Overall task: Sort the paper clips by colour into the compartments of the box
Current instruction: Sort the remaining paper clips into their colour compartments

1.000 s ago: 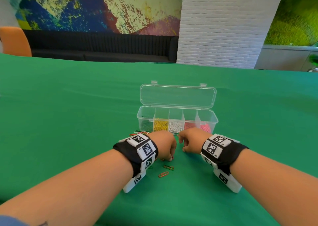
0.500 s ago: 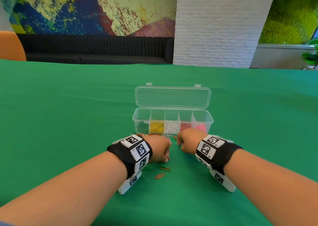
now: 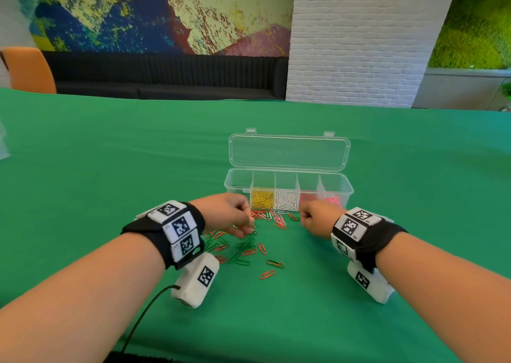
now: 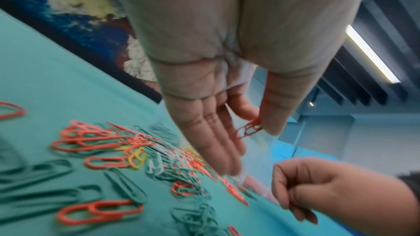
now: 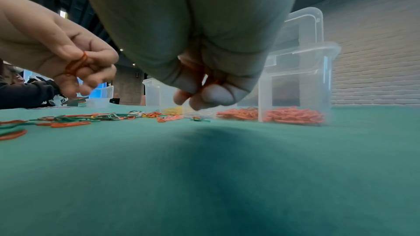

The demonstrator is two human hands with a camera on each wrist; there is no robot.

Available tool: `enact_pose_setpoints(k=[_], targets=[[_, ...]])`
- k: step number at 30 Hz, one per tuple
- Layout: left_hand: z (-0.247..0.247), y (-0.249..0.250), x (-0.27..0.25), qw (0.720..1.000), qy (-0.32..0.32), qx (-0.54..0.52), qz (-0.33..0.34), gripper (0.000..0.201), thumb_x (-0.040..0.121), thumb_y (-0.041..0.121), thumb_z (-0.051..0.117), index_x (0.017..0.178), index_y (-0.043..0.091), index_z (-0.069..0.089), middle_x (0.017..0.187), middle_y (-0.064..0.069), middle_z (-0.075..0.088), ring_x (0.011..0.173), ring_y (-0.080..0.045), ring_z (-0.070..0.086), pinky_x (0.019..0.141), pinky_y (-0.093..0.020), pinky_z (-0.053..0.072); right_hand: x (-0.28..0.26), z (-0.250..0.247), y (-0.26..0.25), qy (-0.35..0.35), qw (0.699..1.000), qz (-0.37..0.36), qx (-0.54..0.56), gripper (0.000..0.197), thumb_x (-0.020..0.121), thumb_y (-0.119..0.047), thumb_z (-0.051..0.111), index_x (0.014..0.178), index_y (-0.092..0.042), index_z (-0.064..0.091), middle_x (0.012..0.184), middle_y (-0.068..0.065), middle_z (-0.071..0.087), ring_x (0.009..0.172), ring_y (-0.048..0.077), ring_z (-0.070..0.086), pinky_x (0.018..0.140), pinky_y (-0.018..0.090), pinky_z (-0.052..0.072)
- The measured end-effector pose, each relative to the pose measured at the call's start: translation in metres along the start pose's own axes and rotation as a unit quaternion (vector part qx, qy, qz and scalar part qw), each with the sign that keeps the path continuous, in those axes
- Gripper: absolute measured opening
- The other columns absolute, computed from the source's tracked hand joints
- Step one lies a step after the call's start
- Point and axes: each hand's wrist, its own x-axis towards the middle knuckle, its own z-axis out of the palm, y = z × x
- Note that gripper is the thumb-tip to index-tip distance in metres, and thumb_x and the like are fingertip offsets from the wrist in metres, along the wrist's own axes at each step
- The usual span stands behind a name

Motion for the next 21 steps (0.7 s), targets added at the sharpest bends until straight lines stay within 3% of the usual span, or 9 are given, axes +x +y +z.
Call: enact_pose_setpoints(k=[2, 4, 8, 9, 11, 13, 15, 18, 21], targets=[[-0.006, -0.005, -0.005, 0.994, 0.014, -0.103, -0.013, 0.021, 0.091, -0.006, 0.049, 0.078, 0.009, 0.043, 0.072, -0.008, 0.062, 0.058, -0.010, 0.064, 0.055, -0.022, 0.054, -0.003, -0.003, -0.002, -0.009, 1.000, 0.003, 0.015, 0.024, 0.092, -0.003, 0.033, 0.075, -0.016, 0.046, 0.087, 0.001, 0.049, 0.084, 0.018, 0.045, 0.070, 0.022, 0.035], [-0.012, -0.010, -0.008, 0.992, 0.038, -0.121, -0.026, 0.023, 0.090, -0.009, 0.042, 0.078, 0.010, 0.041, 0.066, -0.007, 0.058, 0.049, -0.011, 0.056, 0.046, -0.020, 0.046, -0.006, -0.006, -0.004, -0.009, 1.000, -0.003, 0.021, 0.028, 0.093, -0.003, 0.031, 0.072, -0.016, 0.045, 0.083, 0.000, 0.048, 0.083, 0.018, 0.045, 0.060, 0.020, 0.034], [-0.017, -0.017, -0.009, 0.994, 0.046, -0.071, -0.066, 0.022, 0.090, -0.006, 0.034, 0.082, 0.013, 0.042, 0.060, -0.002, 0.048, 0.046, -0.012, 0.040, 0.046, -0.021, 0.031, -0.014, -0.013, -0.012, 0.002, 0.999, -0.022, 0.035, 0.036, 0.094, -0.008, 0.031, 0.064, -0.022, 0.046, 0.077, -0.005, 0.050, 0.079, 0.013, 0.046, 0.072, 0.020, 0.030], [-0.016, -0.017, -0.009, 0.996, 0.039, -0.044, -0.072, 0.023, 0.089, -0.005, 0.032, 0.082, 0.014, 0.043, 0.059, -0.001, 0.048, 0.045, -0.012, 0.038, 0.045, -0.021, 0.030, -0.015, -0.013, -0.015, 0.001, 0.999, -0.031, 0.035, 0.035, 0.094, -0.009, 0.031, 0.065, -0.022, 0.047, 0.075, -0.006, 0.050, 0.074, 0.010, 0.046, 0.070, 0.020, 0.031], [-0.014, -0.016, -0.008, 0.996, 0.028, -0.008, -0.080, 0.028, 0.087, -0.006, 0.029, 0.083, 0.016, 0.046, 0.057, 0.001, 0.047, 0.044, -0.011, 0.037, 0.044, -0.021, 0.027, -0.015, -0.012, -0.022, 0.002, 0.998, -0.050, 0.043, 0.030, 0.096, -0.014, 0.032, 0.076, -0.022, 0.053, 0.074, -0.008, 0.049, 0.066, 0.006, 0.045, 0.061, 0.019, 0.034], [-0.012, -0.014, -0.008, 0.996, 0.014, -0.006, -0.093, 0.031, 0.085, -0.005, 0.027, 0.083, 0.016, 0.050, 0.056, 0.001, 0.045, 0.045, -0.013, 0.036, 0.044, -0.021, 0.026, -0.014, -0.009, -0.029, 0.008, 0.997, -0.059, 0.041, 0.028, 0.099, -0.026, 0.033, 0.096, -0.020, 0.060, 0.081, -0.006, 0.051, 0.075, 0.011, 0.050, 0.068, 0.022, 0.039], [-0.009, -0.009, -0.008, 0.995, -0.011, 0.020, -0.098, 0.026, 0.088, 0.000, 0.031, 0.085, 0.014, 0.053, 0.057, 0.001, 0.040, 0.047, -0.012, 0.031, 0.044, -0.020, 0.025, -0.011, -0.006, -0.031, -0.003, 0.997, -0.070, 0.038, 0.030, 0.100, -0.033, 0.034, 0.101, -0.020, 0.061, 0.084, -0.005, 0.054, 0.083, 0.014, 0.052, 0.075, 0.025, 0.041], [-0.003, -0.002, -0.007, 0.980, -0.044, 0.187, -0.053, 0.010, 0.092, 0.023, 0.047, 0.096, 0.019, 0.055, 0.068, 0.006, 0.043, 0.054, -0.009, 0.037, 0.053, -0.021, 0.033, -0.011, -0.001, -0.034, -0.038, 0.994, -0.097, 0.022, 0.021, 0.097, -0.034, 0.043, 0.085, -0.025, 0.057, 0.070, -0.011, 0.050, 0.067, 0.007, 0.049, 0.062, 0.021, 0.039], [0.006, 0.002, -0.005, 0.953, -0.053, 0.298, 0.022, 0.021, 0.085, 0.028, 0.063, 0.105, 0.030, 0.058, 0.067, 0.010, 0.044, 0.057, -0.005, 0.041, 0.055, -0.022, 0.034, -0.015, 0.005, -0.034, -0.072, 0.991, -0.116, -0.013, 0.015, 0.088, -0.038, 0.059, 0.079, -0.027, 0.054, 0.063, -0.011, 0.044, 0.056, 0.002, 0.039, 0.053, 0.017, 0.032]])
